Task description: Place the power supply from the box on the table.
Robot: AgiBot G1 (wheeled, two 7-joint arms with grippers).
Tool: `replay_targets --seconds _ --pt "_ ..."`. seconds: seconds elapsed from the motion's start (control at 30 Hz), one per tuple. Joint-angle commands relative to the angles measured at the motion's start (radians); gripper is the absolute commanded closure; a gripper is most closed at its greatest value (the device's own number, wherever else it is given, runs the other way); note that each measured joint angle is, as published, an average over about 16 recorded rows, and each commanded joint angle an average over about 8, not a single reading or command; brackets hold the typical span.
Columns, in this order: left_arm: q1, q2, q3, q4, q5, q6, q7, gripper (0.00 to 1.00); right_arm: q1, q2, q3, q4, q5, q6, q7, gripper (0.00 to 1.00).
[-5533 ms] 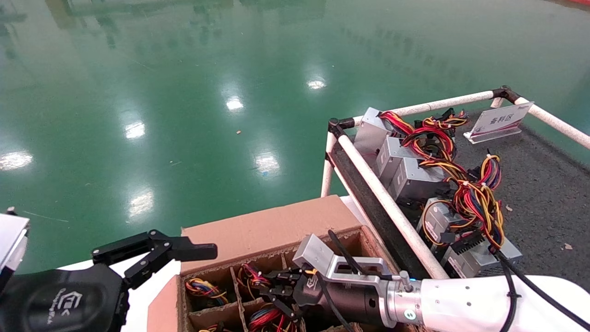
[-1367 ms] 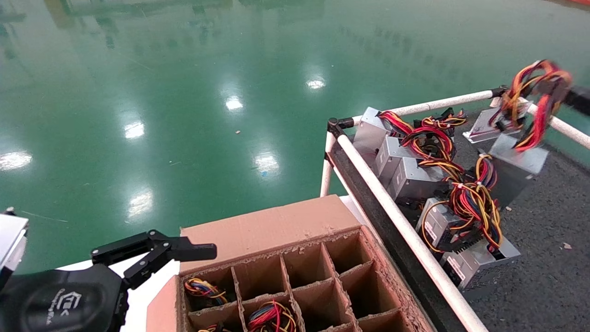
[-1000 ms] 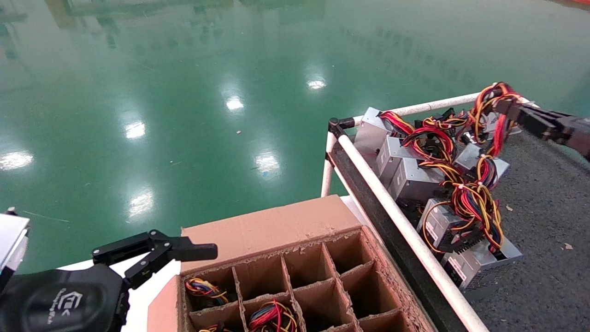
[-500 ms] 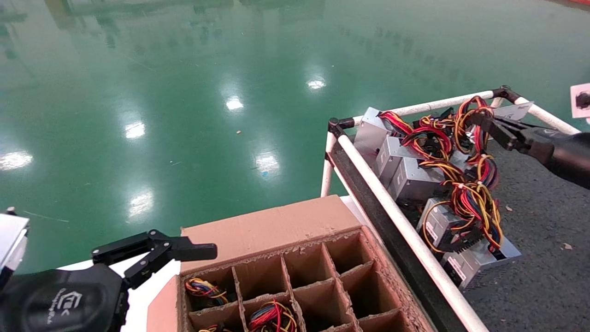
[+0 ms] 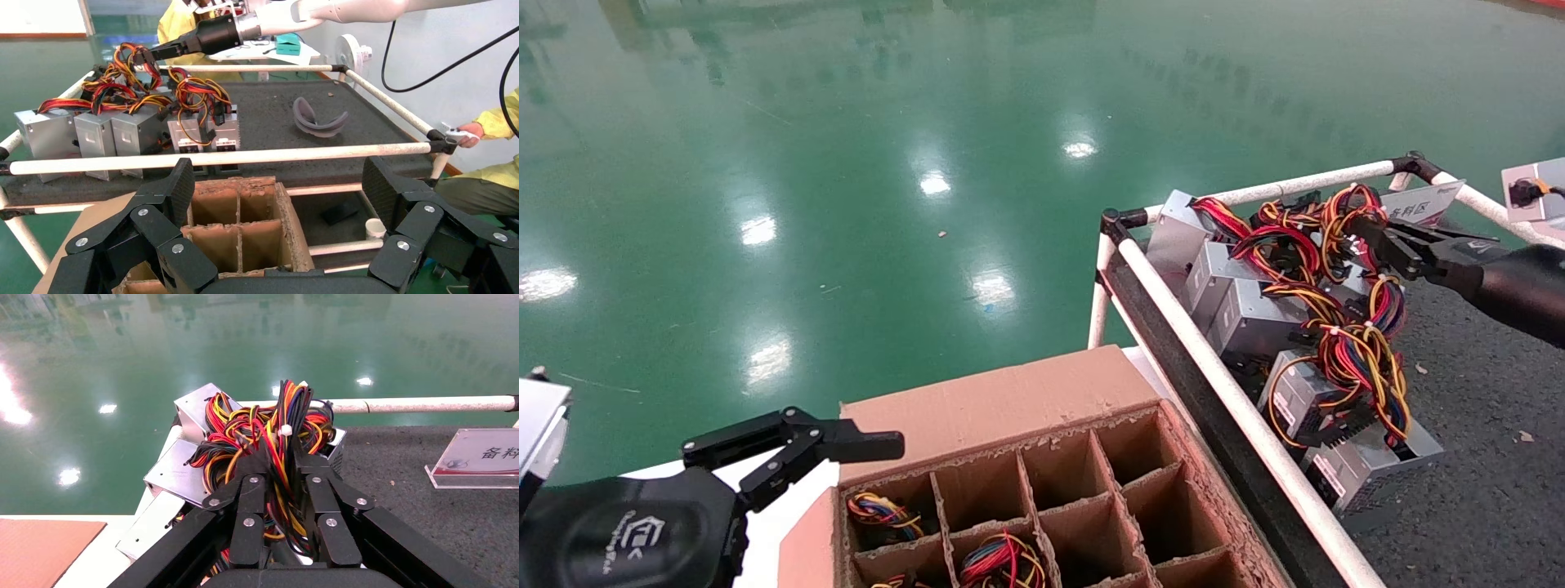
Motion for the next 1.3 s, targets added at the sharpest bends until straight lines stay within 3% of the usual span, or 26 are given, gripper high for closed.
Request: replay_targets --seconds 0.03,1.3 --pt "0.000 0.000 0.000 0.000 0.000 0.000 0.000 0.00 0.000 0.001 0.000 0.000 0.000 -0.001 0.001 0.00" --pt "0.000 0.000 0.001 0.001 0.000 0.000 0.000 0.00 0.064 0.033 -0.014 0.042 -0.020 -0.031 0.039 0.00"
